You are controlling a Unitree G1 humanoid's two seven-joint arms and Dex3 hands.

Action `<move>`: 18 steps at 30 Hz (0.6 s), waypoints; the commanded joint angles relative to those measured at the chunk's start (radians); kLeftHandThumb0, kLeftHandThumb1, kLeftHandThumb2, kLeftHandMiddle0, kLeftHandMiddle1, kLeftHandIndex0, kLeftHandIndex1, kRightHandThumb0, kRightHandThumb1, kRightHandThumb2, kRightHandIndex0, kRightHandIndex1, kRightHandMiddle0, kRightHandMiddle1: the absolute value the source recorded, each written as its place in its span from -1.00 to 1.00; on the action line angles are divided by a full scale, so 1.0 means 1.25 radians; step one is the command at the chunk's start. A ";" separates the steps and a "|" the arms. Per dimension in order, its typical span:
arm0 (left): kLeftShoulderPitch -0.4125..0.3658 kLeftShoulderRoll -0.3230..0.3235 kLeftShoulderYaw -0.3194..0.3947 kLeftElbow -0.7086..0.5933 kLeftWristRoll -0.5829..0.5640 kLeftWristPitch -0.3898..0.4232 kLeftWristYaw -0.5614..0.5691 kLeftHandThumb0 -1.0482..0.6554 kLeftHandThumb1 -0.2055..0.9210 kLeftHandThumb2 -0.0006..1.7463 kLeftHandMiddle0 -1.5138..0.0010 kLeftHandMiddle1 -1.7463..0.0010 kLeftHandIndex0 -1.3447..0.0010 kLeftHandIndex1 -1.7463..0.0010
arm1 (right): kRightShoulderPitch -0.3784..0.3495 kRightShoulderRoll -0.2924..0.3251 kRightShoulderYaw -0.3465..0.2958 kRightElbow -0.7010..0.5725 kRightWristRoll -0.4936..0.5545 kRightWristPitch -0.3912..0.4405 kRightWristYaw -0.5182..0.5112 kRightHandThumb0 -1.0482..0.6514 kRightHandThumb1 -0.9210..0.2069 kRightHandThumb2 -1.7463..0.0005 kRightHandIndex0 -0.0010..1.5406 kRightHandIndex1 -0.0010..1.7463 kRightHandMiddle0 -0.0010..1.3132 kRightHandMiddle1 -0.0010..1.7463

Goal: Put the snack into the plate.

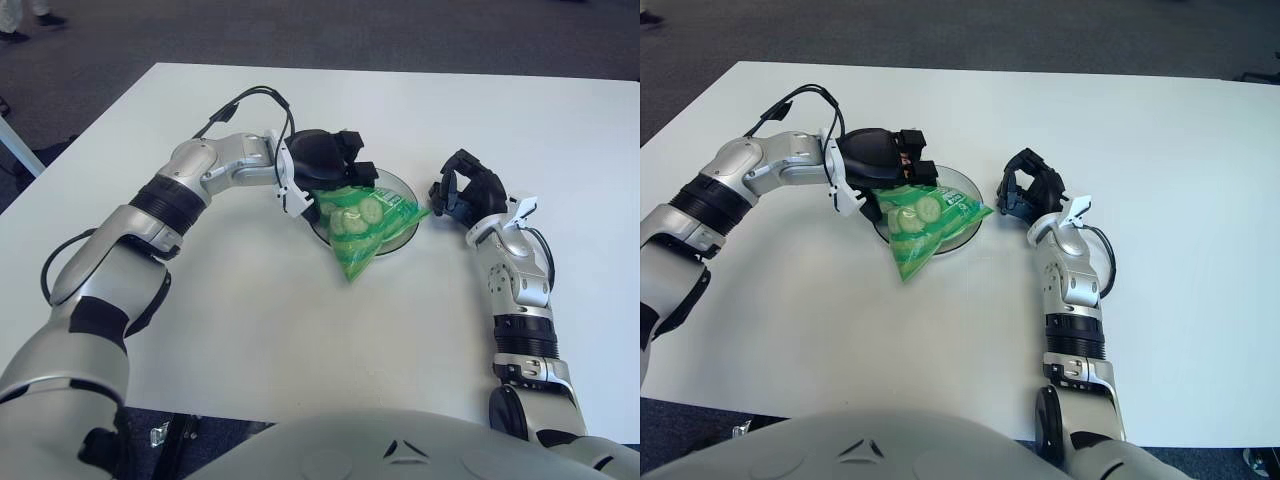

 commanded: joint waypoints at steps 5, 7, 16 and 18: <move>0.019 0.061 0.039 -0.040 -0.135 -0.014 -0.158 -0.73 0.28 -0.27 0.96 0.16 1.00 0.49 | 0.037 0.008 -0.007 0.037 0.017 0.066 -0.004 -0.33 0.04 -0.48 0.66 1.00 -0.08 1.00; 0.019 0.068 0.052 -0.053 -0.158 -0.020 -0.177 -0.72 0.27 -0.26 0.97 0.29 1.00 0.53 | 0.036 0.008 -0.007 0.036 0.019 0.070 -0.005 -0.33 0.04 -0.48 0.66 1.00 -0.09 1.00; 0.036 0.058 0.087 -0.070 -0.225 -0.003 -0.232 -0.60 0.15 -0.16 0.99 0.54 1.00 0.59 | 0.033 0.006 -0.008 0.037 0.023 0.077 -0.006 -0.33 0.03 -0.48 0.65 1.00 -0.09 1.00; 0.040 0.054 0.093 -0.073 -0.235 0.004 -0.239 -0.59 0.14 -0.15 0.99 0.57 1.00 0.61 | 0.034 0.006 -0.008 0.037 0.023 0.077 -0.005 -0.33 0.03 -0.48 0.64 1.00 -0.09 1.00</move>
